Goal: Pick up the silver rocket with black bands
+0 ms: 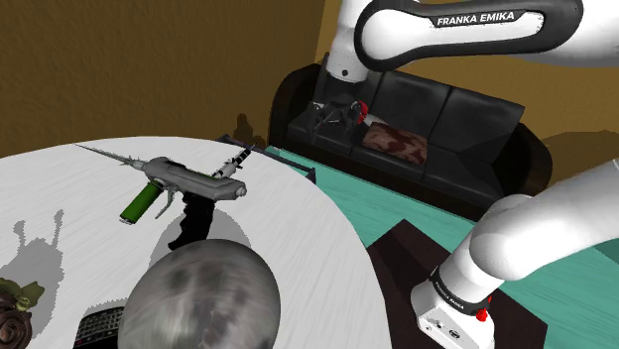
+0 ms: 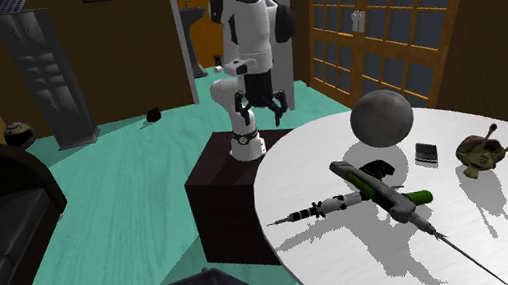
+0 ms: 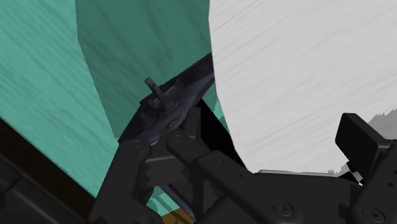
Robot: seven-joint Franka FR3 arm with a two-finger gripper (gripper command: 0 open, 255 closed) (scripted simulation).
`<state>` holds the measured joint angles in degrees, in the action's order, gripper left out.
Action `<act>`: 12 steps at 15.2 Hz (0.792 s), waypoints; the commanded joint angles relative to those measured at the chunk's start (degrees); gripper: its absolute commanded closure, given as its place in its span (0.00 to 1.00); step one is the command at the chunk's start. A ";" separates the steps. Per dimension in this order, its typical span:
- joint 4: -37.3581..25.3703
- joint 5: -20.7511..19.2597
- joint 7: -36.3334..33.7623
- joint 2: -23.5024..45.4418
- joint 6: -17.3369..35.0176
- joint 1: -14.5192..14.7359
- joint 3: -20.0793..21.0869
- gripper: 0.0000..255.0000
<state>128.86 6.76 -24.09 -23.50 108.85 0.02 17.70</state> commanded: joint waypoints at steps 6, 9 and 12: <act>-10.18 -6.21 -15.06 16.44 4.85 -1.05 7.14 0.00; -16.04 -10.56 -21.79 24.17 5.29 -0.53 8.94 0.00; -22.85 -15.24 -28.15 32.19 4.72 1.06 9.58 0.00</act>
<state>108.15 -6.82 -49.64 5.92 113.61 0.42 26.93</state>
